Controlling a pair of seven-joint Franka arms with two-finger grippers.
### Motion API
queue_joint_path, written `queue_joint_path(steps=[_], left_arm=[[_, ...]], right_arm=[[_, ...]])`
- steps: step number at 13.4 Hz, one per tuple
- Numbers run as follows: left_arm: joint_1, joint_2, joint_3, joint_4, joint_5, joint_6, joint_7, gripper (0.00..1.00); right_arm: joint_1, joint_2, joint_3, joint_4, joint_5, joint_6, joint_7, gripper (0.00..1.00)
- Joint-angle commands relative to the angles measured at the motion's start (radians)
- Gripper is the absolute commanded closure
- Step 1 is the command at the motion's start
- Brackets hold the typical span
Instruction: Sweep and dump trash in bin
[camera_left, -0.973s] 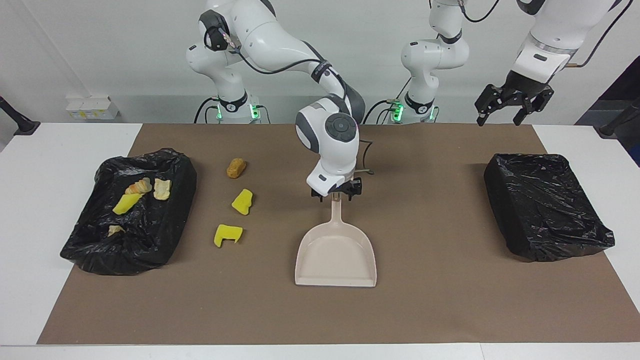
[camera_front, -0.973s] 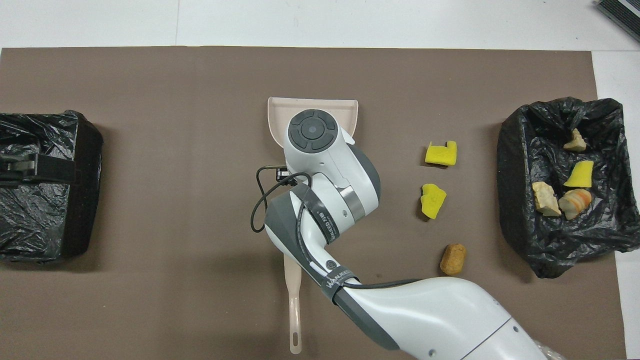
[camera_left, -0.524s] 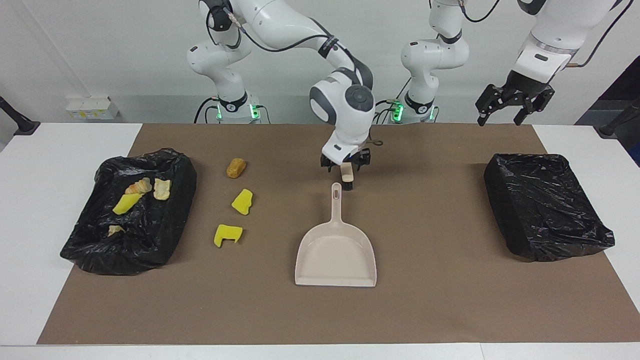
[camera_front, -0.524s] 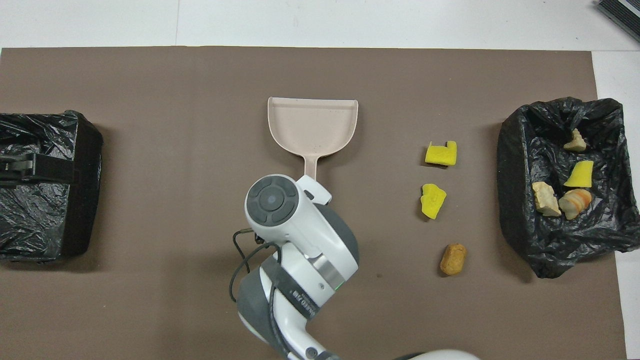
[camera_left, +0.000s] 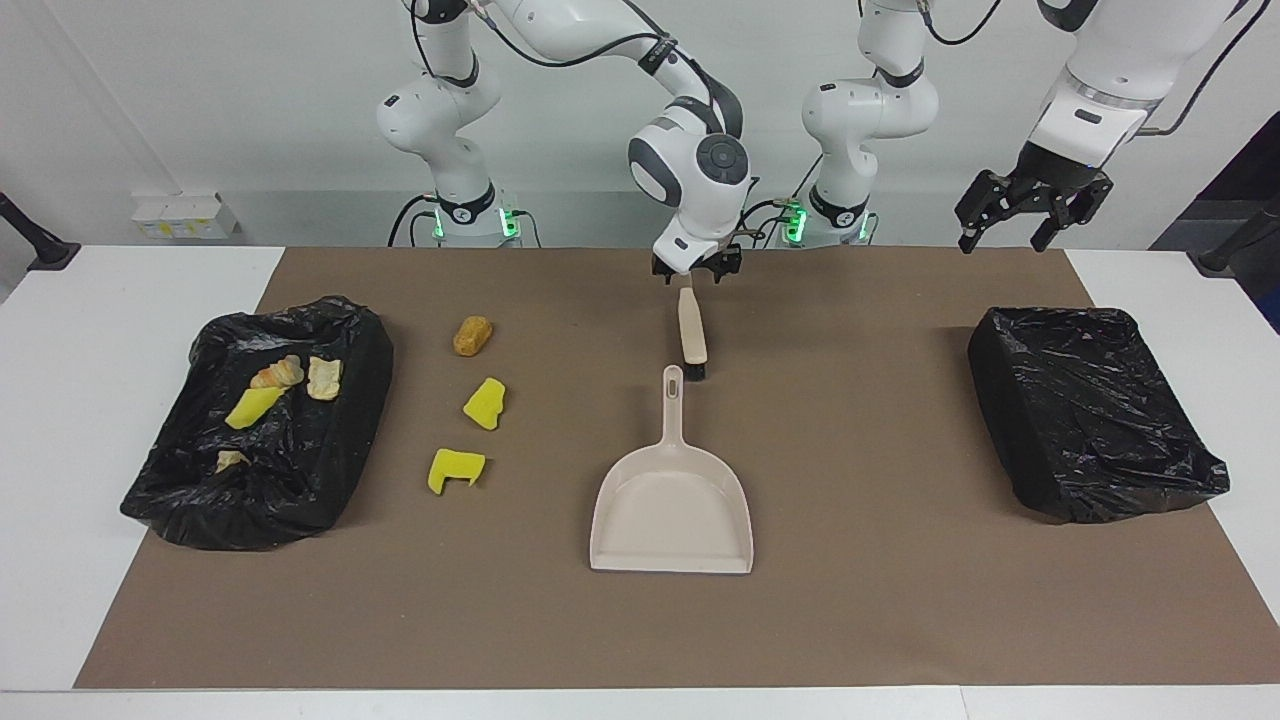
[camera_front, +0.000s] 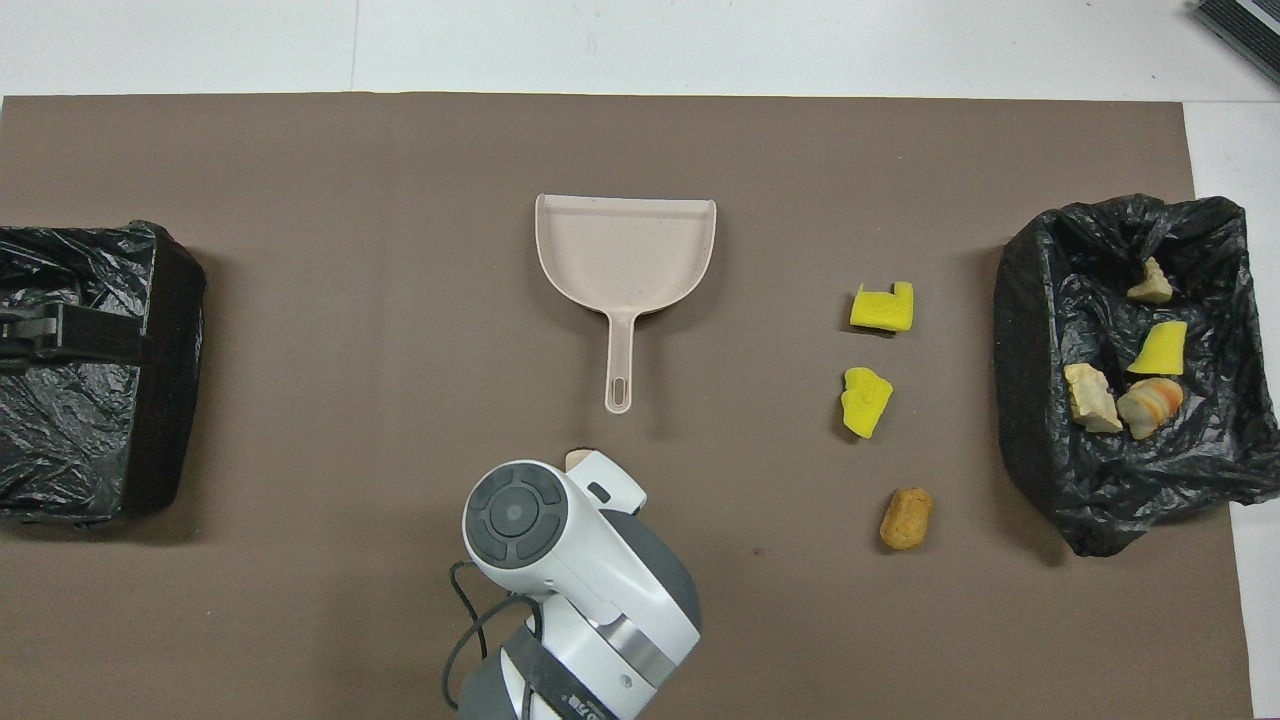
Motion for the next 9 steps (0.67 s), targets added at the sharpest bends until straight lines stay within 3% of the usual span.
queue_joint_path(steps=[1,3,5,8,9], left_arm=[[0.013,-0.035,-0.006,-0.045,0.005,0.019,0.005,0.0],[0.013,-0.035,-0.006,-0.045,0.005,0.022,0.005,0.0],[0.013,-0.035,-0.006,-0.045,0.005,0.022,0.007,0.0],[0.021,-0.035,-0.006,-0.045,0.005,0.024,0.011,0.0],[0.021,-0.035,-0.006,-0.045,0.005,0.025,0.011,0.0]], right_arm=[[0.009,-0.072,-0.001,-0.129,0.038,0.09,0.029,0.23],[0.007,-0.072,-0.001,-0.132,0.038,0.093,0.05,0.3],[0.004,-0.07,-0.001,-0.129,0.038,0.093,0.07,0.45],[-0.002,-0.067,-0.001,-0.118,0.038,0.087,0.081,0.52],[0.0,-0.072,-0.001,-0.123,0.038,0.084,0.084,0.62]])
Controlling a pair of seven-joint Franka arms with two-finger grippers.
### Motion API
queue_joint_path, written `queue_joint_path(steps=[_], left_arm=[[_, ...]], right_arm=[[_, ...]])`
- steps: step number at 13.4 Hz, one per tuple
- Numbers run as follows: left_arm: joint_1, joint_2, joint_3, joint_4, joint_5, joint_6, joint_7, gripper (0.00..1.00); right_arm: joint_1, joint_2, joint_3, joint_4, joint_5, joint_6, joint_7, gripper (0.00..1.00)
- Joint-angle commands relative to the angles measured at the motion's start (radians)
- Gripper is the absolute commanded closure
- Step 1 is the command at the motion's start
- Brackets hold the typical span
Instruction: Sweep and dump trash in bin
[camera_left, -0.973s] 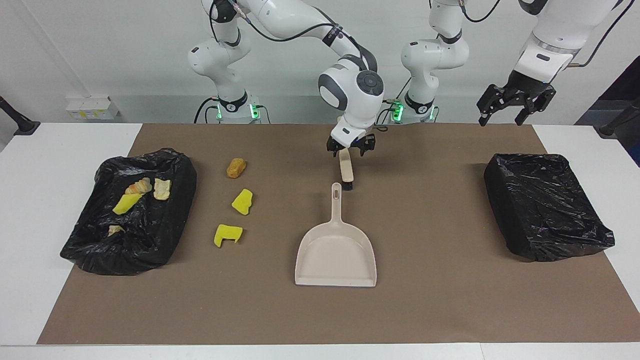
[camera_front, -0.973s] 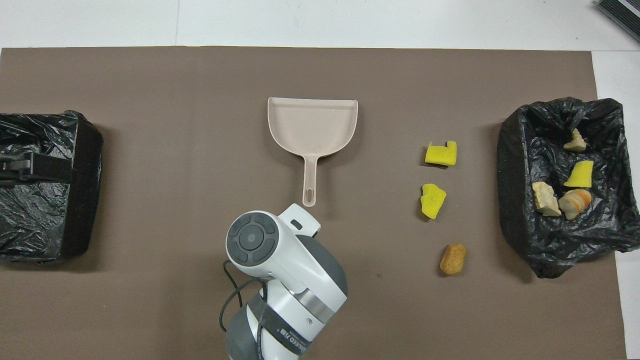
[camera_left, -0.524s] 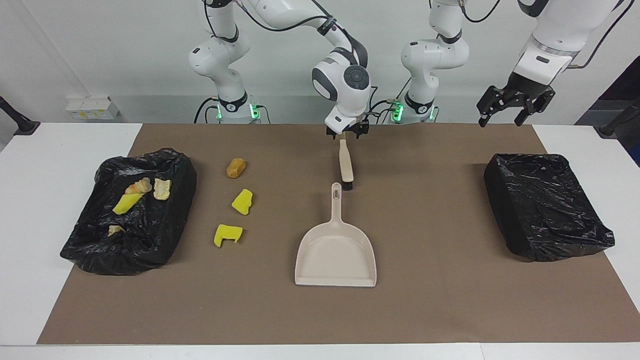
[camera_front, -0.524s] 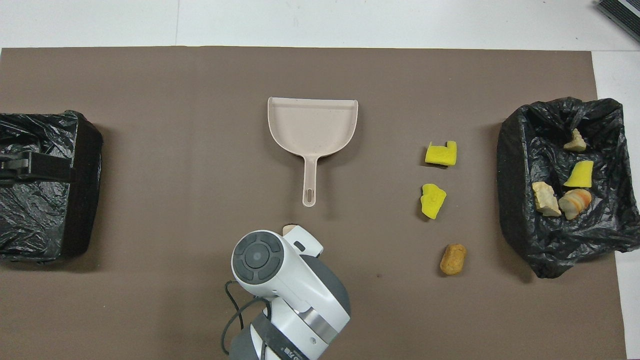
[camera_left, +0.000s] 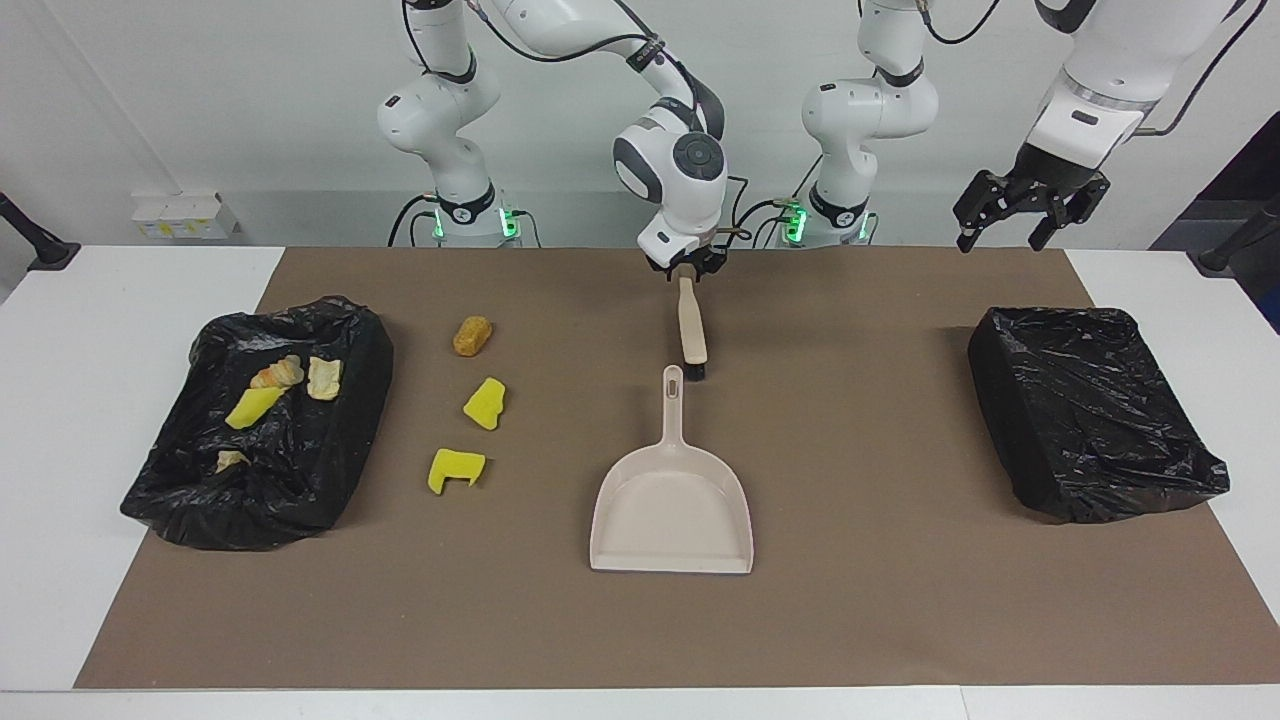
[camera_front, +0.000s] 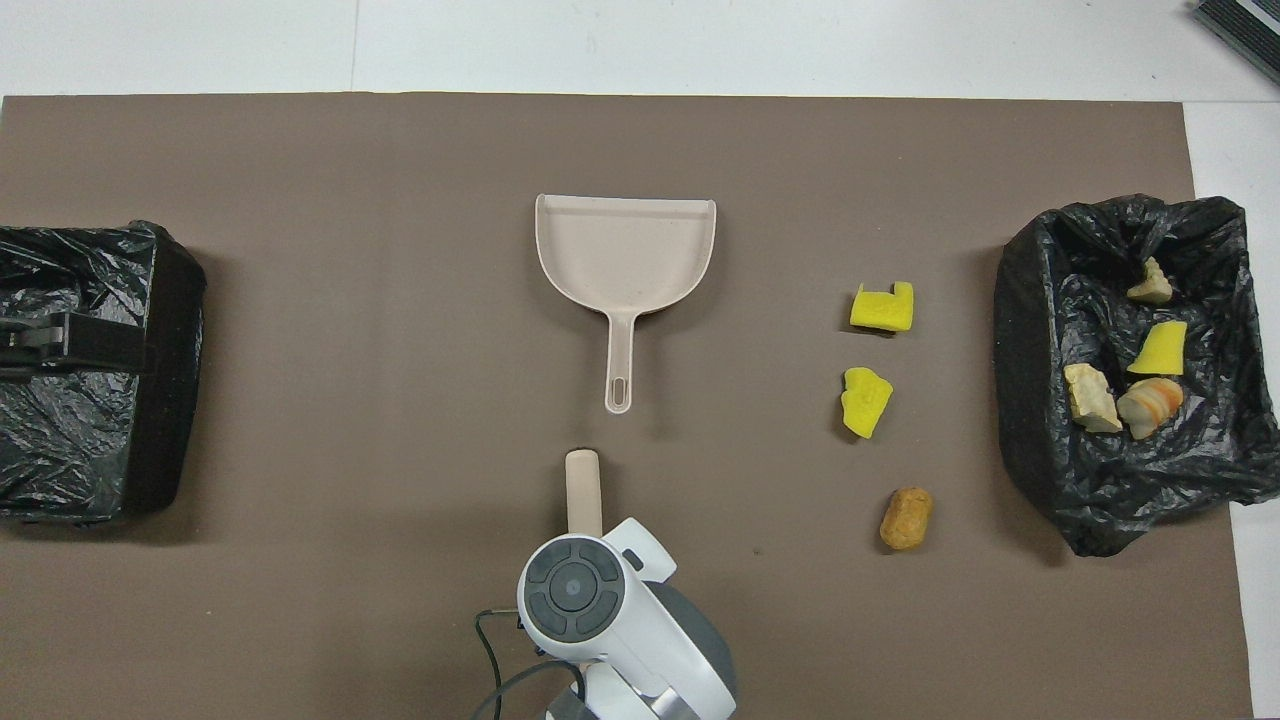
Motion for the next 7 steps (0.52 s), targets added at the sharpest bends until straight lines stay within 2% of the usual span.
queue_joint_path(steps=[1,3,4,7], left_arm=[[0.018,-0.026,-0.007,-0.034,0.005,0.028,0.011,0.0],[0.018,-0.022,-0.007,-0.034,0.005,0.045,0.007,0.0],[0.016,-0.016,-0.01,-0.034,0.005,0.074,0.001,0.0],[0.018,-0.005,-0.01,-0.034,0.003,0.193,0.002,0.0]], right_arm=[[-0.007,-0.027,0.004,-0.019,0.023,0.007,0.035,0.77],[-0.008,-0.036,0.004,-0.013,0.023,0.007,0.071,0.95],[-0.008,-0.052,0.003,-0.013,0.023,0.004,0.075,1.0],[-0.031,-0.113,-0.006,-0.019,0.021,-0.071,0.091,1.0]])
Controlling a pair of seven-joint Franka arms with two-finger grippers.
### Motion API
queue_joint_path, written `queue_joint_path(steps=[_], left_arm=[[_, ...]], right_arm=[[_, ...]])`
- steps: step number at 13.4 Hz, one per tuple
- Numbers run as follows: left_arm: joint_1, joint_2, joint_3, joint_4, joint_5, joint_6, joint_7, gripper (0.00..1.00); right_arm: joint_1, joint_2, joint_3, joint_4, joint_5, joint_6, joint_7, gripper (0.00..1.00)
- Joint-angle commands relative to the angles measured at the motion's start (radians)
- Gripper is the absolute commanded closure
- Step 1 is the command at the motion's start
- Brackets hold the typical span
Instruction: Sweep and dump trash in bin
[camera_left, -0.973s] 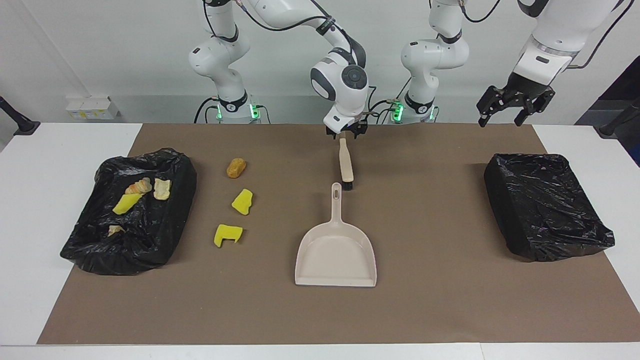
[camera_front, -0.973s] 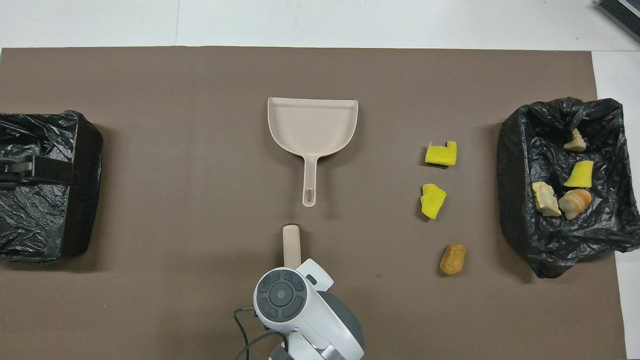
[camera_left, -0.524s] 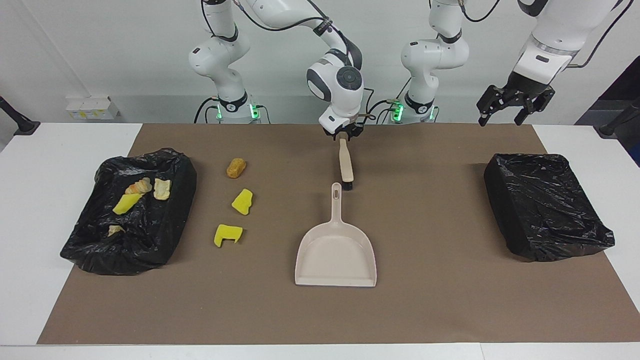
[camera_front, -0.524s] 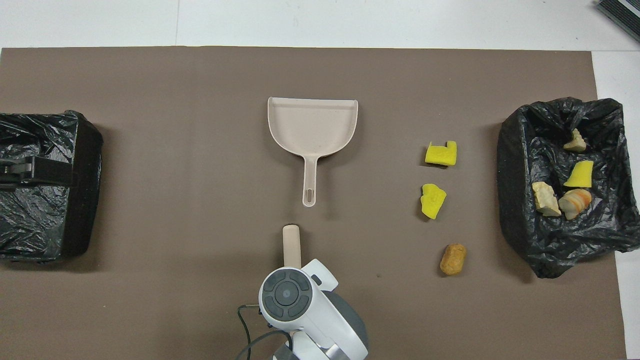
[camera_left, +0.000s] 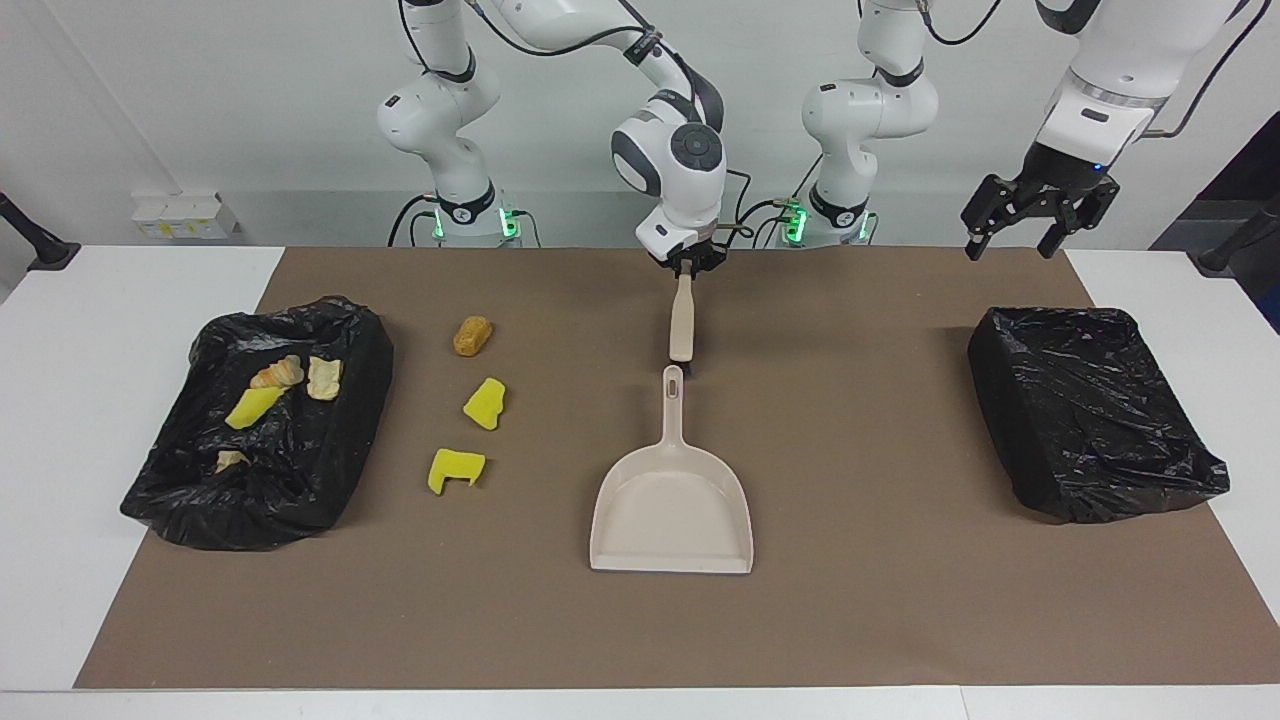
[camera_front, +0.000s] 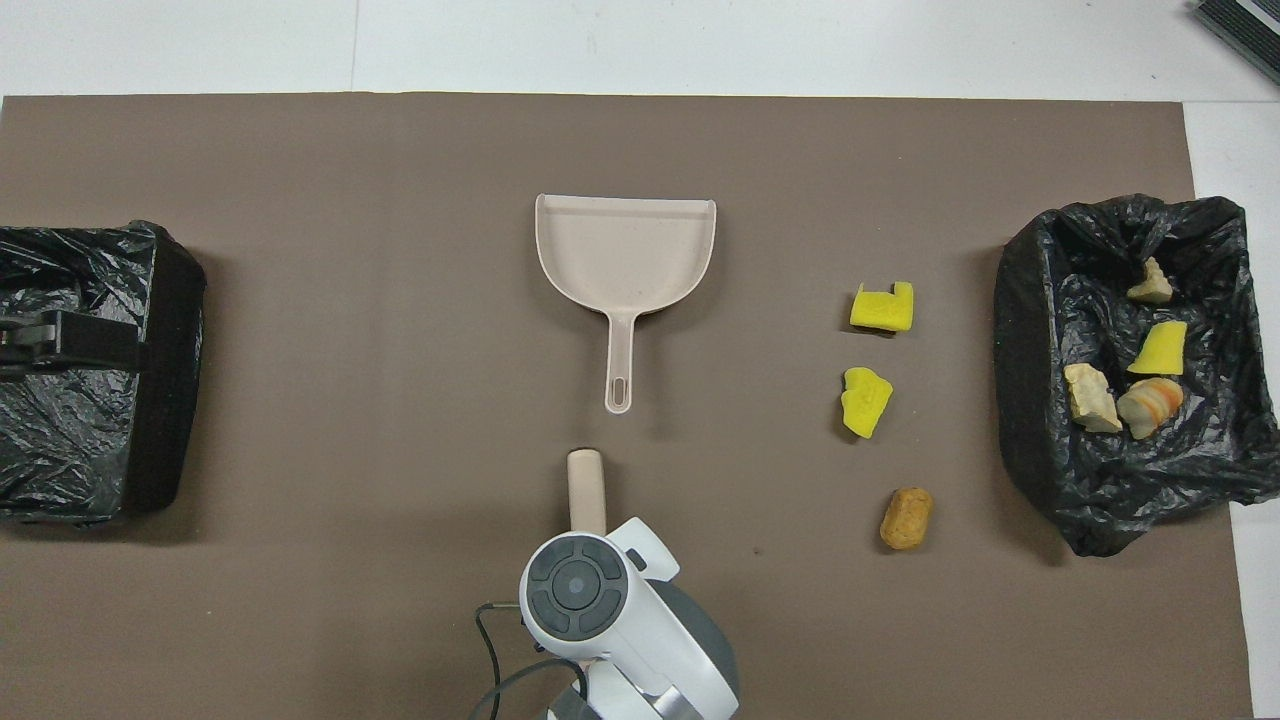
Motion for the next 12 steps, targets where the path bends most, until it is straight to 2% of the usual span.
queue_joint_path(steps=[1,2,4,6,8,11,12], left_arm=[[0.015,0.006,-0.008,-0.02,0.003,0.084,-0.002,0.0],[0.013,0.019,-0.014,-0.017,0.003,0.095,-0.006,0.0],[-0.002,0.039,-0.022,-0.022,0.003,0.102,-0.009,0.0],[-0.002,0.074,-0.12,-0.022,0.003,0.113,-0.115,0.0],[-0.001,0.121,-0.223,-0.022,0.004,0.206,-0.206,0.0],[-0.001,0.194,-0.344,-0.013,0.021,0.28,-0.28,0.0],[-0.013,0.241,-0.387,-0.013,0.043,0.331,-0.349,0.0]], right_arm=[[-0.069,-0.096,-0.003,-0.025,0.021,-0.104,0.028,1.0],[-0.101,-0.108,-0.003,-0.025,0.019,-0.181,0.028,1.0],[-0.152,-0.142,-0.006,-0.039,0.001,-0.246,0.04,1.0],[-0.258,-0.164,-0.006,-0.041,-0.042,-0.318,0.056,1.0],[-0.361,-0.182,-0.004,-0.041,-0.089,-0.4,0.053,1.0],[-0.473,-0.184,-0.006,-0.061,-0.143,-0.466,0.057,1.0],[-0.502,-0.199,-0.004,-0.087,-0.154,-0.48,0.059,1.0]])
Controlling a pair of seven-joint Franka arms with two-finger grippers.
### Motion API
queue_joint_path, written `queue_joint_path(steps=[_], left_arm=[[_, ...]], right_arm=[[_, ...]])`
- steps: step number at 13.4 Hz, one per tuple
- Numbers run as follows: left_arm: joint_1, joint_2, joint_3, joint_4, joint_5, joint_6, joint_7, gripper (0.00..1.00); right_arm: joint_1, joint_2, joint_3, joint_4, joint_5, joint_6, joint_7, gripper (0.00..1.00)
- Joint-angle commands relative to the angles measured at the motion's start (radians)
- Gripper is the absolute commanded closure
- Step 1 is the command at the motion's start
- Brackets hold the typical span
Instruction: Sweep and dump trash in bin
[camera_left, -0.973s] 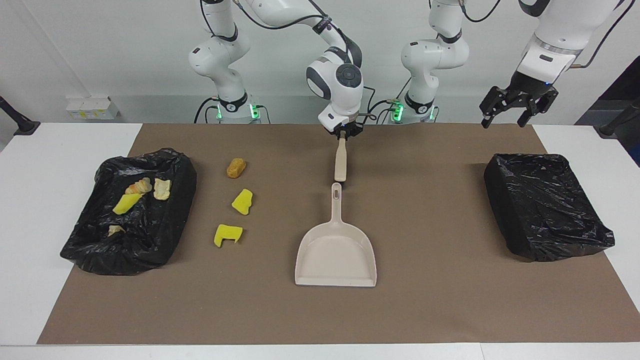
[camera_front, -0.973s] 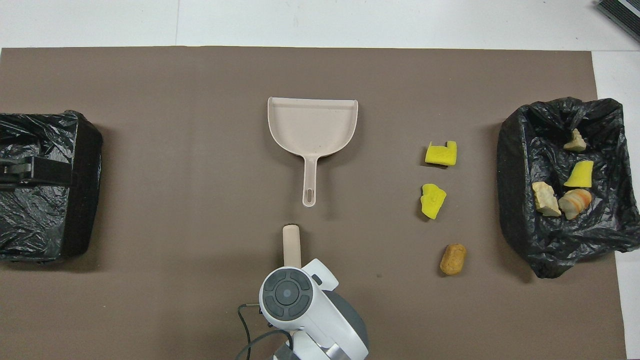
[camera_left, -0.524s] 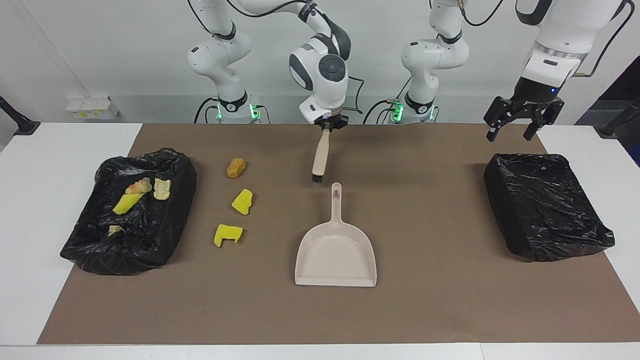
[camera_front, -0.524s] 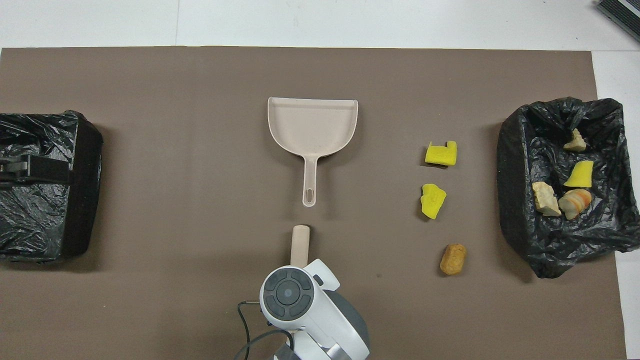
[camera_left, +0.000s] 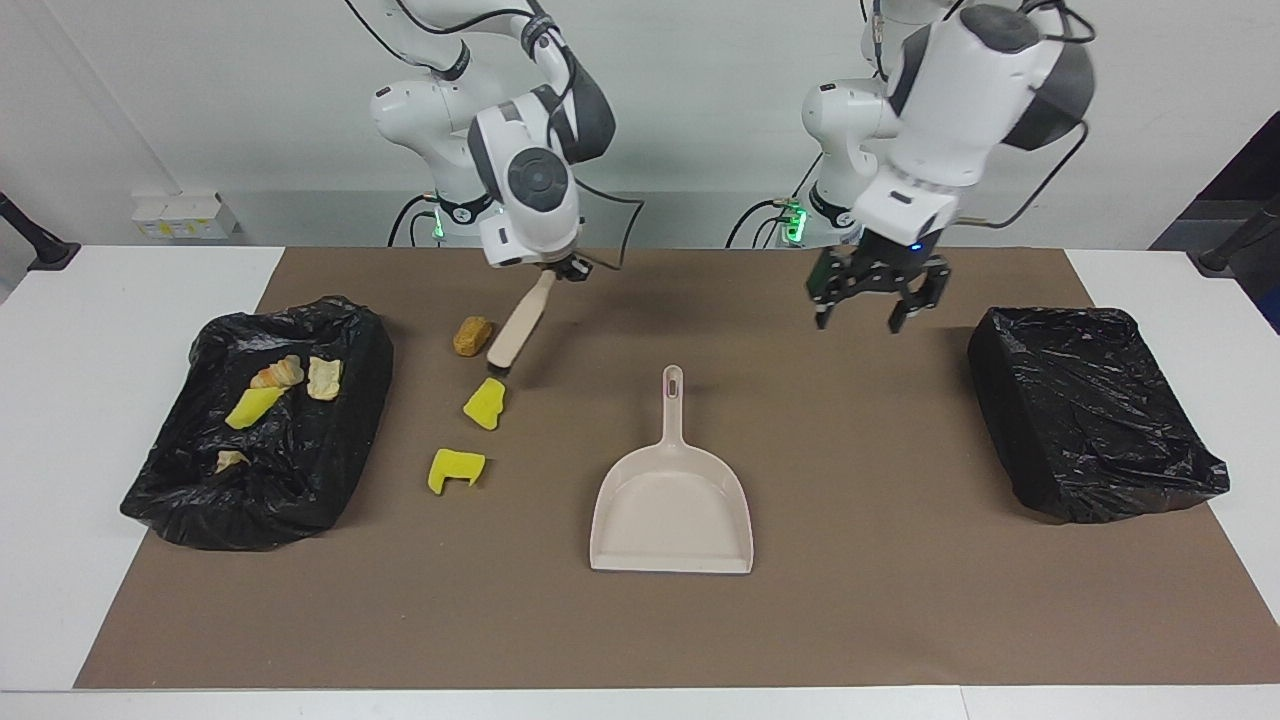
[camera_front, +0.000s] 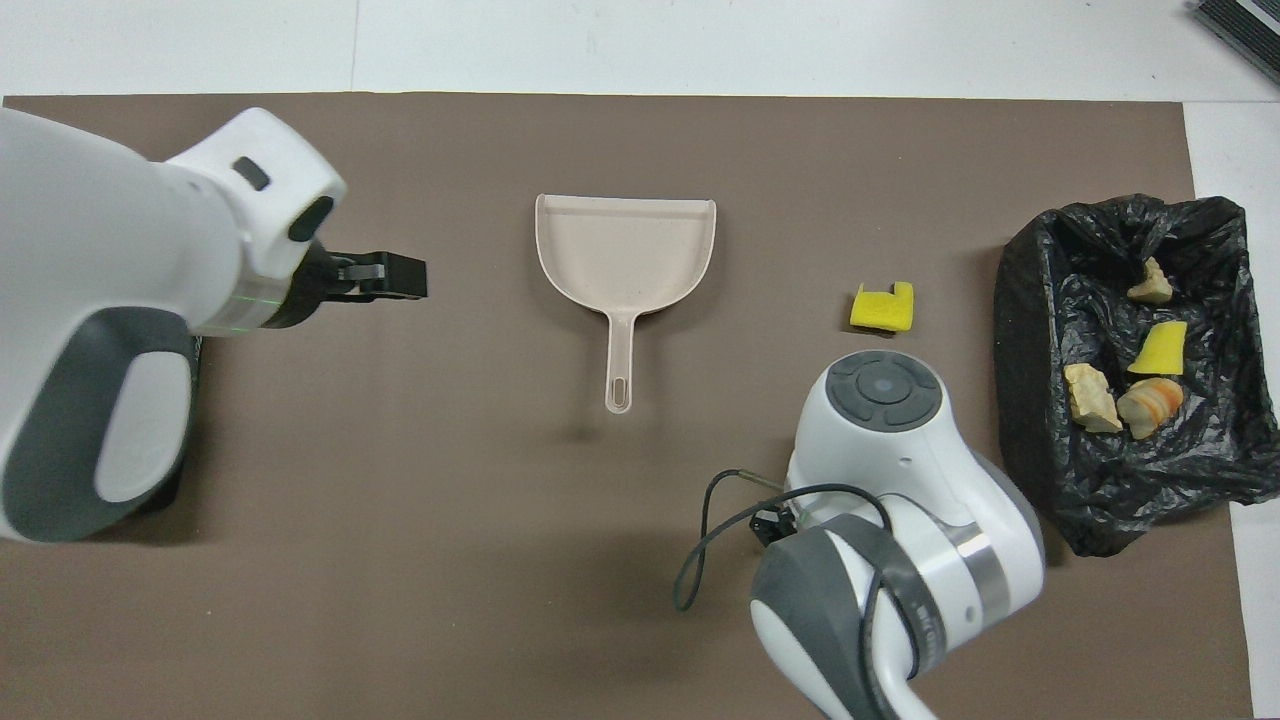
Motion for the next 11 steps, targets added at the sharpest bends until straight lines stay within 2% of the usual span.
queue_joint_path(steps=[1,4,7,10,11], left_arm=[[-0.018,0.107,-0.112,0.004,0.091,0.105,-0.158,0.0],[-0.021,0.256,-0.255,-0.004,0.207,0.176,-0.35,0.0],[-0.064,0.359,-0.26,0.001,0.304,0.257,-0.399,0.0],[-0.061,0.383,-0.261,0.0,0.367,0.253,-0.381,0.0],[-0.073,0.418,-0.261,-0.002,0.392,0.254,-0.39,0.0]], right_arm=[[-0.07,-0.081,0.015,-0.115,-0.029,-0.017,0.032,1.0],[-0.106,-0.207,0.015,-0.307,-0.059,0.008,0.037,1.0],[-0.13,-0.359,0.018,-0.524,-0.062,0.151,0.032,1.0],[-0.133,-0.347,0.019,-0.537,-0.046,0.262,-0.006,1.0],[-0.127,-0.327,0.019,-0.533,-0.036,0.334,-0.02,1.0]])
